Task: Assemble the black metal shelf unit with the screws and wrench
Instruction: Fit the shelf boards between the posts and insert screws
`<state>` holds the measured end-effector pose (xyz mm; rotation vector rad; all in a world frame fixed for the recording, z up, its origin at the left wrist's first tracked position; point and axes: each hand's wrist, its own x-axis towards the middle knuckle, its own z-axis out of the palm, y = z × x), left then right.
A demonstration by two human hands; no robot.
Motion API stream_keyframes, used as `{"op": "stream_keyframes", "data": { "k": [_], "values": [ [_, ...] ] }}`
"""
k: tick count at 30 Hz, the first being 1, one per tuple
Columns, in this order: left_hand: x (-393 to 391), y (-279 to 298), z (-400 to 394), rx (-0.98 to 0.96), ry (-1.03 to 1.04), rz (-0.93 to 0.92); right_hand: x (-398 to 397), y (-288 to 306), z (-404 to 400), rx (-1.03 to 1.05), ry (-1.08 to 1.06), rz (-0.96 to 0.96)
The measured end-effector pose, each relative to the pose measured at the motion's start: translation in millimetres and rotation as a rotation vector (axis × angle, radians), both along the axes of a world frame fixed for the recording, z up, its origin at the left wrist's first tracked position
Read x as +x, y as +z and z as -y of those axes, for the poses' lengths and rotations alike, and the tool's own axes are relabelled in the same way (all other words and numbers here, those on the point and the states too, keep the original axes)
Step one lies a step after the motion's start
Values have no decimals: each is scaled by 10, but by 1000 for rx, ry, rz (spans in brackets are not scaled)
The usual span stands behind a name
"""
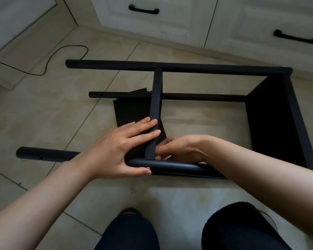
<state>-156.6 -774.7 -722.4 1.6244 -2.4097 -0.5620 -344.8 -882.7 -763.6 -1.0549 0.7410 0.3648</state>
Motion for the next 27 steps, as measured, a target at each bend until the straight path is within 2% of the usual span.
{"op": "stream_keyframes", "data": {
  "k": [19,27],
  "values": [
    [13,-29,-2,-22,-9,31,-42,42,42,-6,31,-23],
    [22,-33,4,-22,-9,28,-65,57,87,56,17,-21]
  ]
}}
